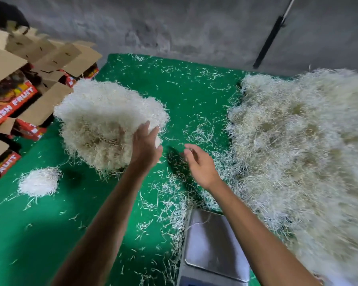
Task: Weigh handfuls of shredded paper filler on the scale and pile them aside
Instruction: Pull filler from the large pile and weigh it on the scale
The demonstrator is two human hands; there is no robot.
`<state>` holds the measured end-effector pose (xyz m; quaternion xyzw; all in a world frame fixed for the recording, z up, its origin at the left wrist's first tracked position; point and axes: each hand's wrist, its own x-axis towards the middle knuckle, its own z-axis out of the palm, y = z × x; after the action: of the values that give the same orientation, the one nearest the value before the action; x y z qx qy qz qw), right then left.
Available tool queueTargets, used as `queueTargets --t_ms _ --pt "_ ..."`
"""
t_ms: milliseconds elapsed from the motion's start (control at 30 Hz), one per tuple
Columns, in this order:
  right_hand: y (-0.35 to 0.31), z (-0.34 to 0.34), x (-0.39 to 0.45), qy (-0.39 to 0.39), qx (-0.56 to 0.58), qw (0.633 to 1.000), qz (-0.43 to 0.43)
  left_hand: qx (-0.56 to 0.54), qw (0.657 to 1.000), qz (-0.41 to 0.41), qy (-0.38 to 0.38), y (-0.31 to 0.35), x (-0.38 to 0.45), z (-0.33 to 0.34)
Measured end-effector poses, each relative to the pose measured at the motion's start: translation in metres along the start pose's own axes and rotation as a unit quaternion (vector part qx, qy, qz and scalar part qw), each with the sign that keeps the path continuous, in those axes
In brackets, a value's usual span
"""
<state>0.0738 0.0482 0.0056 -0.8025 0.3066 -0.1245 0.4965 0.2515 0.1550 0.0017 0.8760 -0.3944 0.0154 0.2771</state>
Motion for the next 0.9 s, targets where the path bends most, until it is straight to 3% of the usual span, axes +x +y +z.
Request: queueTargets --t_ms 100,167,267,333,467,533,667,700,800,833,900 --pt "0.031 -0.021 -0.027 0.03 -0.052 0.998 0.02 -0.035 0.995 0.014 -0.092 0.048 -0.037 0.026" --pt "0.059 -0.041 -0.046 0.06 -0.143 0.987 0.029 -0.04 0.989 0.023 -0.137 0.078 -0.058 0.048" --pt "0.111 -0.074 -0.072 0.078 -0.384 0.918 0.066 -0.075 0.972 0.019 -0.223 0.12 -0.085 0.078" --pt "0.145 -0.091 -0.093 0.044 -0.449 0.886 0.109 -0.118 0.945 -0.001 -0.305 0.144 -0.101 0.096" --pt "0.188 -0.1 -0.131 -0.002 -0.397 0.904 0.156 -0.165 0.891 -0.062 -0.419 0.181 -0.128 0.129" --pt "0.197 -0.098 -0.142 0.017 -0.36 0.923 0.133 -0.15 0.885 -0.086 -0.433 0.193 -0.136 0.143" --pt "0.177 -0.1 -0.142 0.088 -0.146 0.98 0.102 -0.191 0.872 -0.163 -0.42 0.22 -0.14 0.15" --pt "0.166 -0.102 -0.141 0.098 -0.094 0.986 0.092 -0.24 0.852 -0.208 -0.416 0.226 -0.137 0.146" --pt "0.132 -0.109 -0.137 0.131 0.019 0.99 0.052 -0.448 0.738 -0.317 -0.392 0.232 -0.122 0.129" --pt "0.121 -0.113 -0.136 0.152 0.034 0.987 0.029 -0.478 0.731 -0.312 -0.375 0.23 -0.113 0.121" --pt "0.105 -0.123 -0.136 0.218 0.057 0.974 -0.004 -0.481 0.763 -0.281 -0.328 0.224 -0.094 0.101"
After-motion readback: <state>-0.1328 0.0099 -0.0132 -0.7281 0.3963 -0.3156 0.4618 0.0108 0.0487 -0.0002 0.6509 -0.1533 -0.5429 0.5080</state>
